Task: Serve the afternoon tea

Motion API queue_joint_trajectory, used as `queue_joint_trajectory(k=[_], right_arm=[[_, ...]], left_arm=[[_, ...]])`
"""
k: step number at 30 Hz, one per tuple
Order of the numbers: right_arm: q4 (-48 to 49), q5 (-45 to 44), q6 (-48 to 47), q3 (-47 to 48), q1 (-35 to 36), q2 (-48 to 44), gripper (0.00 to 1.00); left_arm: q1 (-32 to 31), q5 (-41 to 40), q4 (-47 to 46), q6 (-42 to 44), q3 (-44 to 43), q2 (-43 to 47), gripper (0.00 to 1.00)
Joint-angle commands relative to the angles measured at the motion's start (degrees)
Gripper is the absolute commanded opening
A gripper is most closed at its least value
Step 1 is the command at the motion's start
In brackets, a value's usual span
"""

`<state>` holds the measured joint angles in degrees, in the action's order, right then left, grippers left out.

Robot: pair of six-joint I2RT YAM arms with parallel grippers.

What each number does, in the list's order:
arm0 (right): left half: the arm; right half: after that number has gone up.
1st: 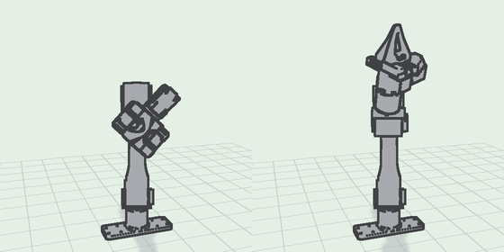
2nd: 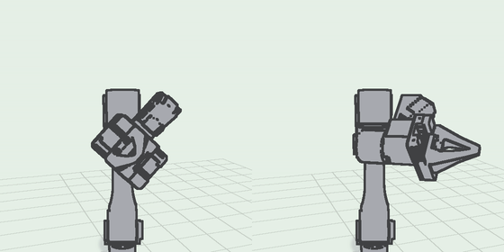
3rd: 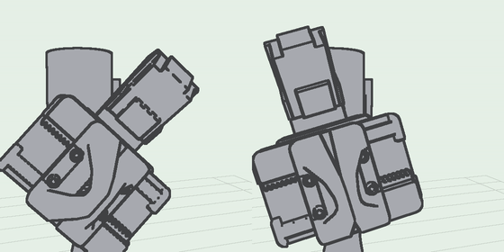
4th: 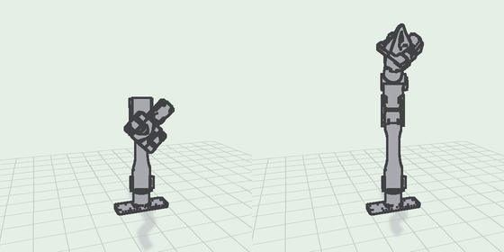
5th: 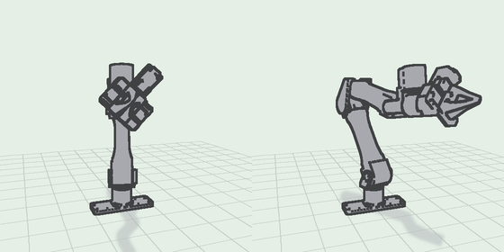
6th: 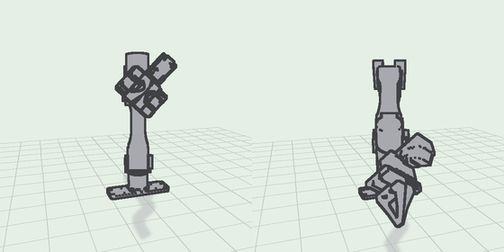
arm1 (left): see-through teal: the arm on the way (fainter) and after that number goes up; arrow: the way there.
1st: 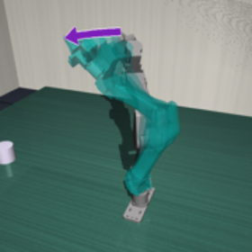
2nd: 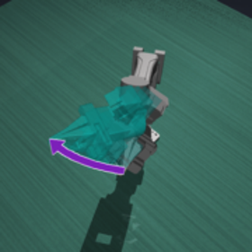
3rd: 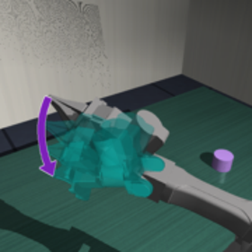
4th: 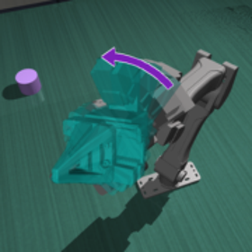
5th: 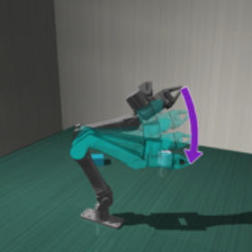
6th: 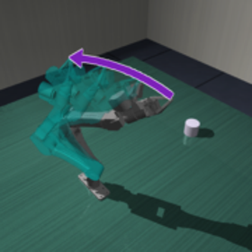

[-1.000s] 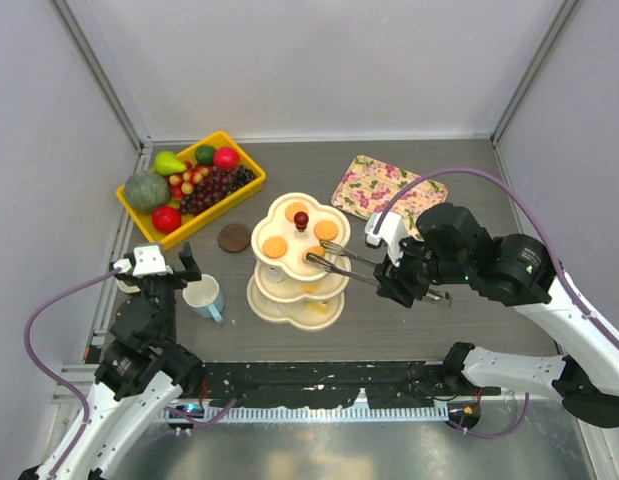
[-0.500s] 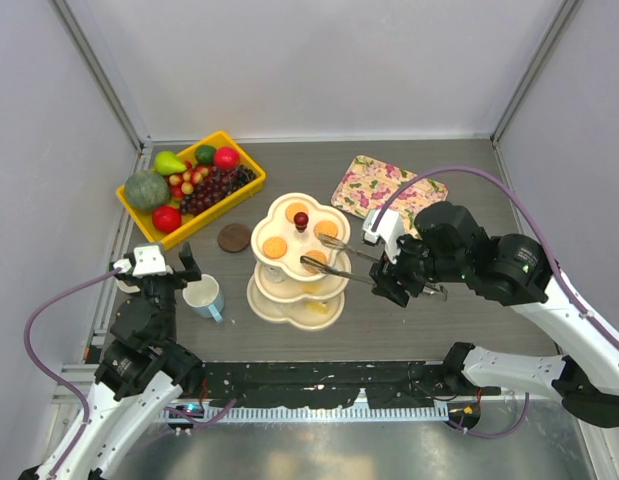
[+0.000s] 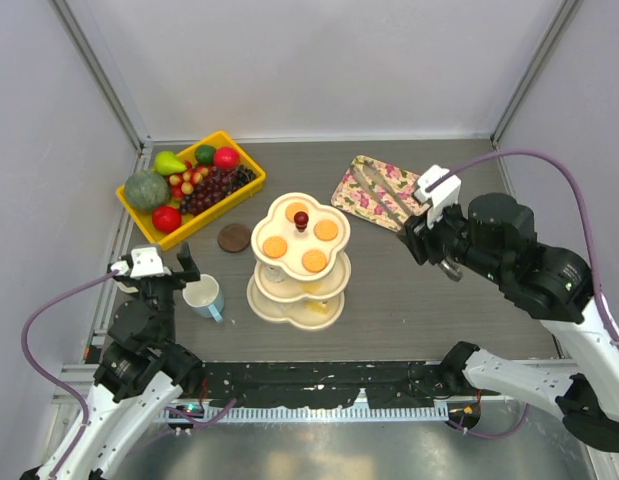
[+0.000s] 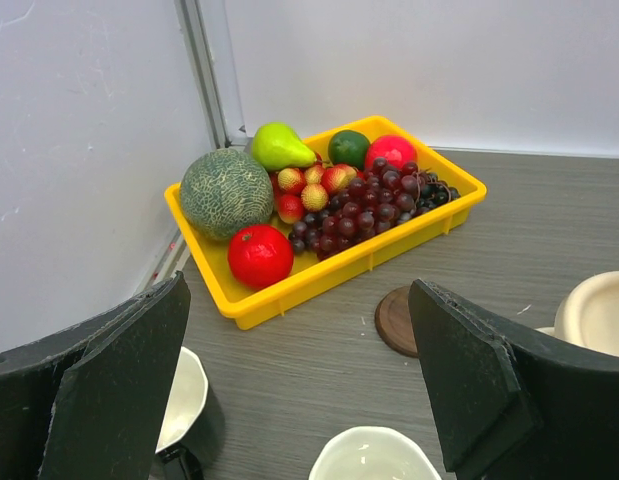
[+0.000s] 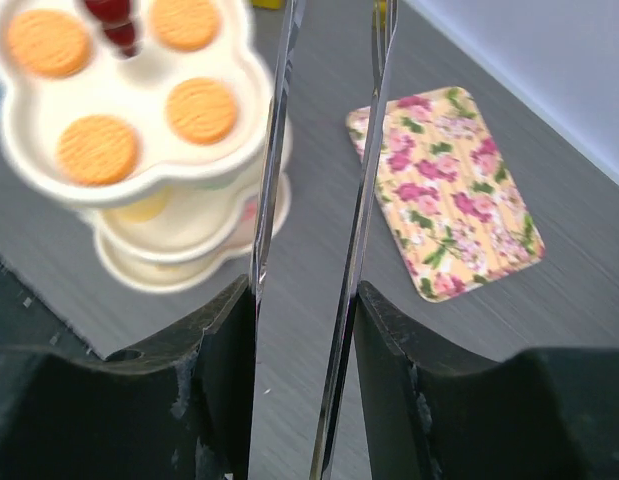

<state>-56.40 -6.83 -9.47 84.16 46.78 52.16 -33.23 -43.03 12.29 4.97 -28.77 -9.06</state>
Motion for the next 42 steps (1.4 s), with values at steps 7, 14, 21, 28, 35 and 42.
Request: queue_joint_trajectory(k=[7, 14, 21, 28, 35, 42], right_arm=[[15.52, 2.88, 4.29, -4.95, -23.57, 17.06, 0.48], [25.46, 3.75, 5.88, -4.36, -27.79, 37.20, 0.47], [26.43, 4.63, -3.17, 5.47, -29.20, 54.26, 0.47], [23.18, 1.75, -9.07, 7.87, -30.08, 60.25, 0.57], [23.27, -2.40, -8.54, 5.66, -30.26, 57.88, 0.76], [24.67, 0.40, -5.74, 2.77, -29.74, 52.70, 0.85]], left_arm=[[0.36, -0.30, -1.75, -0.14, -0.67, 1.15, 0.99], [0.27, 0.05, -1.92, -0.58, -0.49, 1.50, 0.99], [0.27, 0.40, -1.83, -0.75, -0.41, 1.41, 0.99], [0.36, 0.48, -2.19, -0.58, -0.23, 1.33, 0.99], [0.28, 1.01, -2.10, -0.67, -0.49, 1.50, 0.99], [0.27, 0.75, -1.92, -0.58, -0.49, 1.41, 0.99]])
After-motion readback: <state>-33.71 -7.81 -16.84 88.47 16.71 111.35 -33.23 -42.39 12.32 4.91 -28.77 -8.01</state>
